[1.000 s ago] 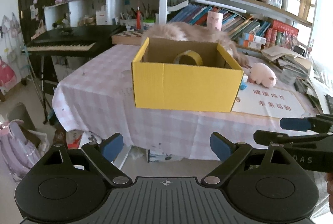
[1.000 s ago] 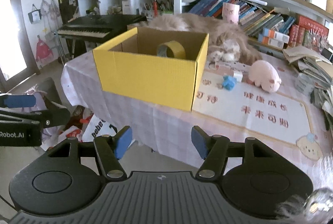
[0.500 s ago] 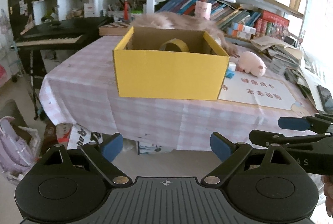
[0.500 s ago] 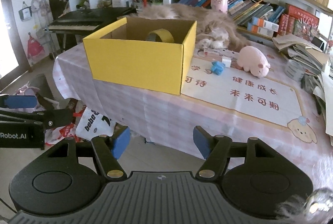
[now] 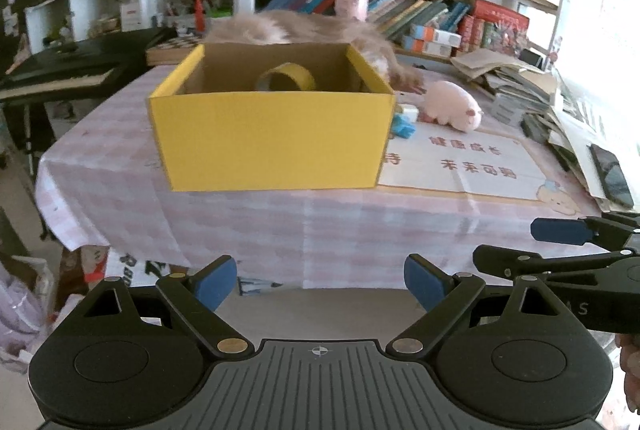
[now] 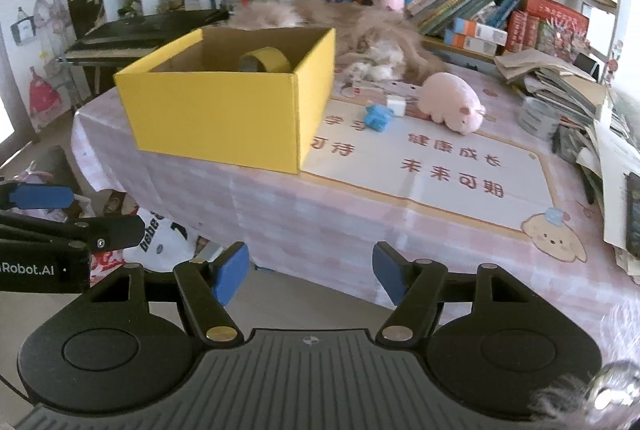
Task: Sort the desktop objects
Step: 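Lift both grippers out of the box and move back over the table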
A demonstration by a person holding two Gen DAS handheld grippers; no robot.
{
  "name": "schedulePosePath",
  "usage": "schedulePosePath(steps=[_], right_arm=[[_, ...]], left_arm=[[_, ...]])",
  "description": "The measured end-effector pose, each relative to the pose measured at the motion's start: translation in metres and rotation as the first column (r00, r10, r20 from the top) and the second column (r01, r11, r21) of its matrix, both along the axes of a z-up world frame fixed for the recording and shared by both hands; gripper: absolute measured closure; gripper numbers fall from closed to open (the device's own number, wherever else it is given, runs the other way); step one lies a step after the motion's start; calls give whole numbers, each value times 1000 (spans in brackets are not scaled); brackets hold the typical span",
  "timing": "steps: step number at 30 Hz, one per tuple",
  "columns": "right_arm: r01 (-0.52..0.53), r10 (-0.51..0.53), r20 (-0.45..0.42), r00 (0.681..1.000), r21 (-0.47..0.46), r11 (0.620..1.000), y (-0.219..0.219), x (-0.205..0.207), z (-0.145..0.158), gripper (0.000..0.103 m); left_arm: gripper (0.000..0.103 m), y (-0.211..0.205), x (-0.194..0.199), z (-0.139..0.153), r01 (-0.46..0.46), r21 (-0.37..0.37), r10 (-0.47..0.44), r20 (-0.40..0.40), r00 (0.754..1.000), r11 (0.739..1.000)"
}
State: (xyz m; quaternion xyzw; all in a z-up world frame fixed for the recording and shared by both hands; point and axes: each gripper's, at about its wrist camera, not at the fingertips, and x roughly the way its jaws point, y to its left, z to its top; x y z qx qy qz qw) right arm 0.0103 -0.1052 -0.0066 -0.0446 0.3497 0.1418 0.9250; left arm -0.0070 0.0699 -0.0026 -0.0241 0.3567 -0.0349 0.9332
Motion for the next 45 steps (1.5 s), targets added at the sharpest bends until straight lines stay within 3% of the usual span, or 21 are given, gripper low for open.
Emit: schedulePosePath(steps=[16, 24, 33, 45], right_arm=[[127, -127, -39, 991, -2, 992, -57, 27, -8, 36], [144, -144, -51, 988, -14, 990, -85, 46, -8, 36], [150, -149, -73, 986, 3, 989, -119, 81, -13, 36], [112, -109, -81, 991, 26, 993, -161, 133, -16, 36]], left_arm=[[10, -58, 47, -7, 130, -4, -130, -26, 991, 992], [10, -92, 67, -11, 189, -1, -189, -38, 981, 982], [10, -128, 100, -13, 200, 0, -200, -54, 978, 980], [10, -169, 143, -15, 149, 25, -148, -63, 987, 988]])
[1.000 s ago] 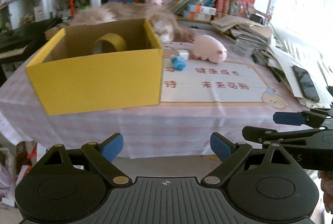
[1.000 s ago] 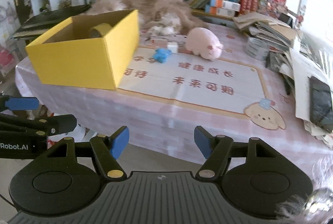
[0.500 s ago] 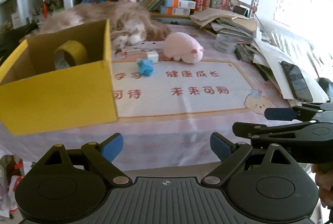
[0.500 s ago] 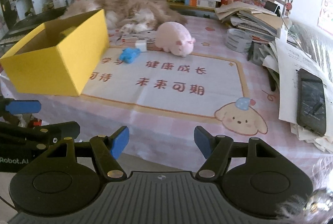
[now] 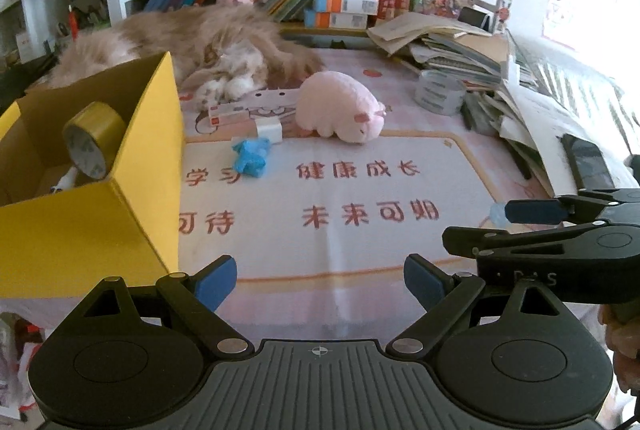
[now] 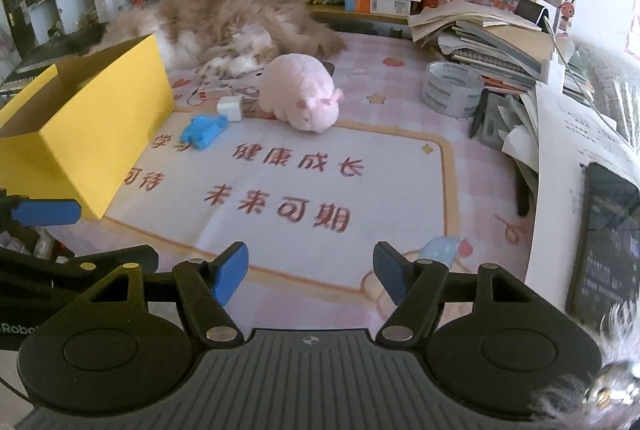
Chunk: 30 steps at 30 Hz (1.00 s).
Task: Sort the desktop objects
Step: 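Lift both grippers out of the box and move back over the table, then grasp the blue cloth with the left gripper while the right gripper grasps the pink plush pig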
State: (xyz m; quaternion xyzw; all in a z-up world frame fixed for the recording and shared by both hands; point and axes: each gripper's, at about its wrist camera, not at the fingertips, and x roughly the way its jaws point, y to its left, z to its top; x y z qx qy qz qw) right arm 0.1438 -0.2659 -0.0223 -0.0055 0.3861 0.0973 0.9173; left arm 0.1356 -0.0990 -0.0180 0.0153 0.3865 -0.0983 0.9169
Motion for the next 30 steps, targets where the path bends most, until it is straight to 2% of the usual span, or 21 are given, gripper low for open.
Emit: schedulePosePath(steps=[21, 30], right_arm=[[-137, 135, 36, 990, 49, 989, -24, 105, 3, 33], [-179, 176, 53, 983, 59, 982, -22, 149, 4, 26]], left_arm=[[12, -22, 76, -11, -163, 63, 164, 1, 987, 985], [12, -19, 109, -17, -226, 85, 227, -3, 974, 970]])
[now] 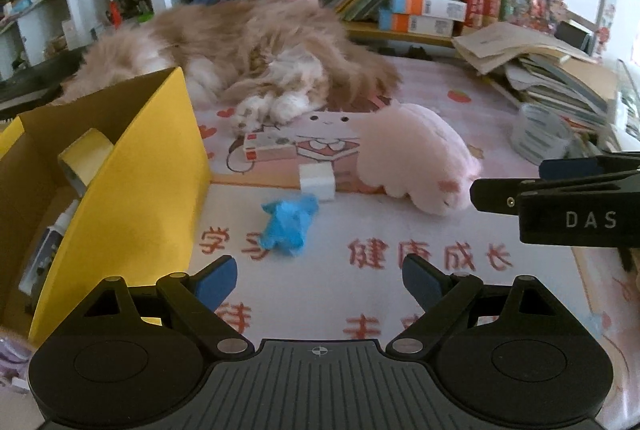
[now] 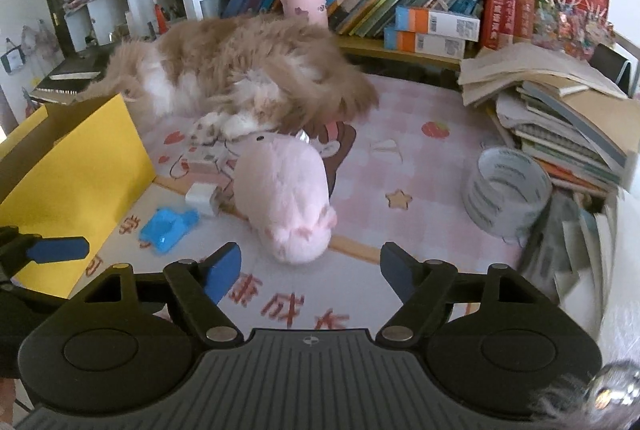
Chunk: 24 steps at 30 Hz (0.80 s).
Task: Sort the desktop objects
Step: 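Grasp the blue cloth with the left gripper while the right gripper grasps the pink plush pig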
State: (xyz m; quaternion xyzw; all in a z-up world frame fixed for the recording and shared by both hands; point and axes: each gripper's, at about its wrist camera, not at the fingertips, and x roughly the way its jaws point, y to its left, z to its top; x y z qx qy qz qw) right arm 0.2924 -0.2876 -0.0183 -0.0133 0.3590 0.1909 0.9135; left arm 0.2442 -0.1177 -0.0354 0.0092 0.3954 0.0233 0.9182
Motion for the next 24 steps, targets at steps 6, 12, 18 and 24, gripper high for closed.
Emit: schedulePosePath(steps=[6, 12, 18, 24], right_arm=[[-27, 27, -5, 1000, 0, 1000, 6, 25, -2, 22], [-57, 57, -22, 998, -9, 998, 14, 41, -9, 19], [-87, 87, -30, 996, -22, 996, 24, 55, -16, 19], [-108, 107, -50, 993, -20, 994, 32, 66, -22, 19]], left_arm=[[14, 3, 20, -5, -21, 27, 21, -13, 1000, 999], [18, 9, 36, -10, -45, 31, 46, -34, 998, 999], [31, 14, 55, -20, -57, 28, 59, -65, 996, 998], [49, 18, 67, -31, -59, 7, 60, -106, 993, 998]])
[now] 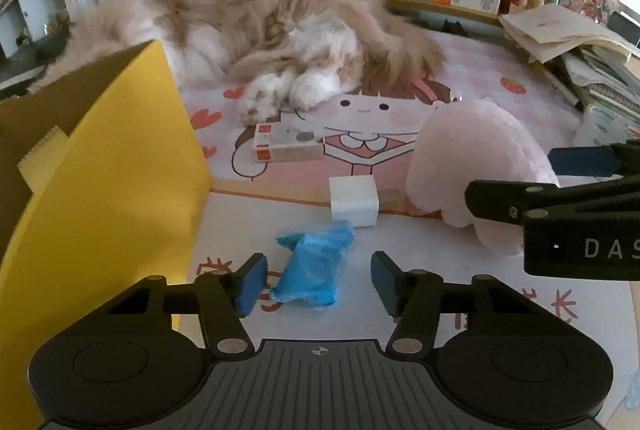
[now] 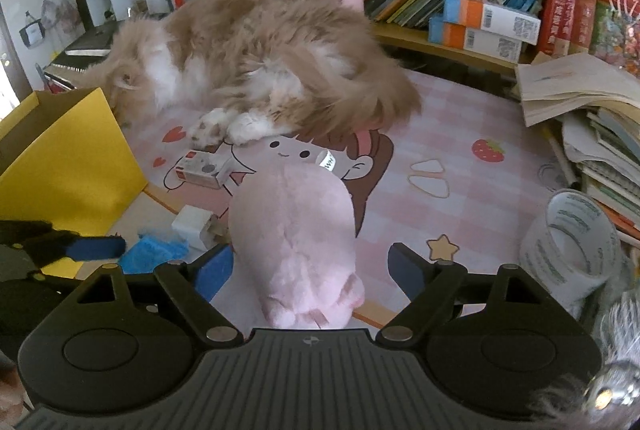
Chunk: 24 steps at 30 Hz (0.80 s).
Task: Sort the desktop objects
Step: 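Grasp the blue cloth with the left gripper while the right gripper grasps the pink plush pig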
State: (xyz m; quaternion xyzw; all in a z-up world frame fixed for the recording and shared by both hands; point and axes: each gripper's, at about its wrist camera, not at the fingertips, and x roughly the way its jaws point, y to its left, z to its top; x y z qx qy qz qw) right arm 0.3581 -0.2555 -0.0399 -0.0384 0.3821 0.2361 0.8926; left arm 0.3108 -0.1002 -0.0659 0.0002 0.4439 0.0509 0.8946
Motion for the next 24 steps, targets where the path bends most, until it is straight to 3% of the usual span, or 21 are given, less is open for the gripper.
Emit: schedulePosePath(steps=[6, 9, 10, 13, 24], right_arm=[[-13, 13, -12, 1000, -7, 1000, 7, 10, -7, 21], [-22, 22, -23, 999, -6, 1000, 8, 12, -11, 29], [-32, 32, -31, 999, 4, 999, 7, 13, -11, 41], [-35, 35, -31, 999, 7, 999, 6, 10, -9, 48], [4, -4, -9, 1000, 32, 999, -12, -23, 4, 49]], left_arm=[[72, 4, 1, -2, -21, -27, 21, -7, 1000, 999], [74, 4, 1, -1, -8, -40, 8, -11, 1000, 999], [74, 3, 0, 0, -4, -41, 3, -9, 1000, 999], [75, 2, -7, 6, -1, -43, 1, 10, 1000, 999], [75, -6, -35, 30, 27, -57, -23, 71, 997, 998]])
